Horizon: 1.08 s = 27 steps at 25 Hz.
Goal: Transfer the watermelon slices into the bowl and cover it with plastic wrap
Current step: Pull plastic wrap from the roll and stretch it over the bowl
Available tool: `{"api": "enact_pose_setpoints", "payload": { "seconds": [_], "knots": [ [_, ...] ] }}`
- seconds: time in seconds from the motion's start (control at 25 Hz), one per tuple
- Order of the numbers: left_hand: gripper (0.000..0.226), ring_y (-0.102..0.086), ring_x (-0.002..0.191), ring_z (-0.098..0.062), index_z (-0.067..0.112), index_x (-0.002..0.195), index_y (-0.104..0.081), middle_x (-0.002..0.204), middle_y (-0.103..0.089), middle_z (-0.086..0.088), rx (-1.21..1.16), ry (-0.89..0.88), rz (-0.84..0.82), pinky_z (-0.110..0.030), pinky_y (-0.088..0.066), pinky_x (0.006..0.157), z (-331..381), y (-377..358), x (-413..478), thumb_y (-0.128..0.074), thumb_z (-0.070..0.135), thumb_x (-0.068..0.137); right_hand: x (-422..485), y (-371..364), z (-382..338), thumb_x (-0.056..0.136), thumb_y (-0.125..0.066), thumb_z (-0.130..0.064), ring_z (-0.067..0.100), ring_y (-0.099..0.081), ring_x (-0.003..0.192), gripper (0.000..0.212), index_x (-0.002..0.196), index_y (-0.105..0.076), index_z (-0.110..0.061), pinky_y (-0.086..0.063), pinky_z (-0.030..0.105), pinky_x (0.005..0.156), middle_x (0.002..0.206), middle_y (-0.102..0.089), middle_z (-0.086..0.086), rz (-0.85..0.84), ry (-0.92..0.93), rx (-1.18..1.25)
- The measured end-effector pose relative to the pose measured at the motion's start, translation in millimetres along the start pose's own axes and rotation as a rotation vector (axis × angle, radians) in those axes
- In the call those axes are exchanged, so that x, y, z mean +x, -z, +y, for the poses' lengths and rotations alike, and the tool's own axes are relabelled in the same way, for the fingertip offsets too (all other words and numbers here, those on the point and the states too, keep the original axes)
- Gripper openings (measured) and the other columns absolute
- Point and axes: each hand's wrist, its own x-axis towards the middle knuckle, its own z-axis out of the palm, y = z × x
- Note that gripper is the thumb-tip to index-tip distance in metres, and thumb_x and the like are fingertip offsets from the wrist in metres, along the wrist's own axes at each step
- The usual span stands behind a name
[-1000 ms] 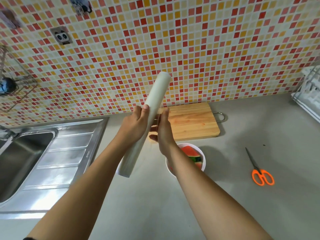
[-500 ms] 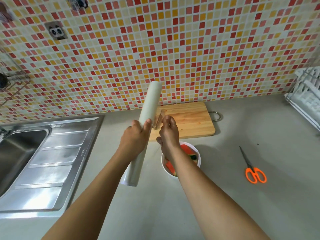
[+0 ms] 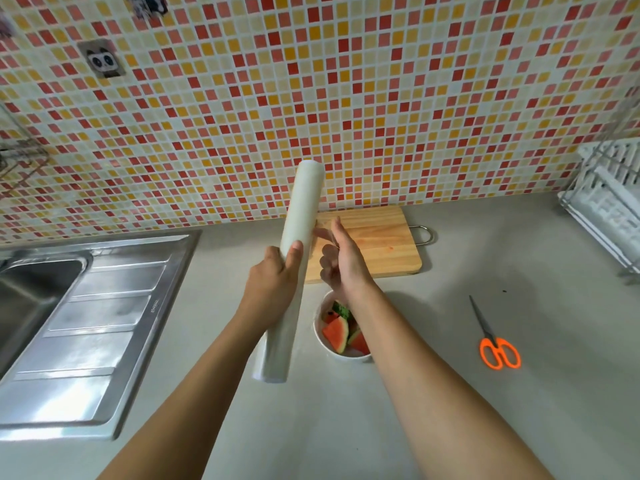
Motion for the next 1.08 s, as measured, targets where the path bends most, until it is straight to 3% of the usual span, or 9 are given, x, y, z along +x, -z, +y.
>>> {"api": "enact_pose_setpoints", "payload": {
  "seconds": [0.16, 0.4, 0.56, 0.84, 1.0, 1.08],
  "knots": [
    [0.048, -0.053, 0.073, -0.011, 0.018, 0.100, -0.043, 0.085, -0.053, -0.001, -0.103, 0.018, -0.023, -0.028, -0.042, 0.057, -2, -2, -6, -0.026, 0.061, 0.091, 0, -5, -5, 0.090, -0.054, -0.035, 0.003, -0.034, 0.037, 0.021, 0.083, -0.067, -0.019, -0.023, 0.015, 0.036, 0.042, -0.037, -0.010, -0.016, -0.083, 0.118],
    [0.052, -0.058, 0.072, -0.016, 0.016, 0.088, -0.050, 0.078, -0.058, -0.001, -0.141, 0.021, 0.040, -0.032, -0.048, 0.060, -9, -8, -16, -0.031, 0.065, 0.088, 1, -5, -3, 0.084, -0.061, -0.041, 0.004, -0.025, 0.032, 0.029, 0.102, -0.067, -0.019, -0.020, 0.017, 0.029, 0.041, -0.036, -0.011, 0.020, -0.149, 0.096],
    [0.038, -0.058, 0.068, -0.009, 0.026, 0.084, -0.044, 0.074, -0.058, 0.007, -0.197, -0.019, 0.104, -0.024, -0.041, 0.050, -7, -18, -29, -0.038, 0.063, 0.087, 1, -2, 0, 0.079, -0.068, -0.033, 0.006, -0.023, 0.029, 0.014, 0.078, -0.063, -0.021, -0.019, 0.017, 0.029, 0.036, -0.029, -0.008, 0.054, -0.216, 0.265],
    [0.039, -0.057, 0.075, -0.022, 0.024, 0.085, -0.039, 0.081, -0.059, -0.002, -0.146, -0.007, 0.141, -0.034, -0.042, 0.059, -8, -32, -40, -0.039, 0.063, 0.087, -2, 6, 11, 0.077, -0.071, -0.036, 0.007, -0.020, 0.030, 0.030, 0.062, -0.049, -0.020, -0.023, 0.019, 0.031, 0.037, -0.021, -0.006, 0.135, -0.212, 0.350],
    [0.034, -0.058, 0.071, -0.013, 0.028, 0.082, -0.041, 0.078, -0.058, 0.007, -0.256, -0.020, 0.090, -0.029, -0.042, 0.054, -12, -33, -43, -0.039, 0.061, 0.089, -4, 10, 8, 0.079, -0.065, -0.038, 0.006, -0.024, 0.031, 0.017, 0.075, -0.061, -0.022, -0.021, 0.018, 0.032, 0.041, -0.033, -0.007, 0.079, -0.166, 0.335],
    [0.032, -0.058, 0.072, -0.009, 0.030, 0.084, -0.042, 0.081, -0.059, 0.007, -0.334, 0.011, 0.066, -0.024, -0.043, 0.053, -16, -31, -42, -0.037, 0.061, 0.089, -4, 11, 4, 0.080, -0.057, -0.052, 0.005, -0.030, 0.034, 0.032, 0.086, -0.066, -0.022, -0.021, 0.018, 0.035, 0.049, -0.048, -0.009, -0.006, -0.187, 0.195]
  ]
}}
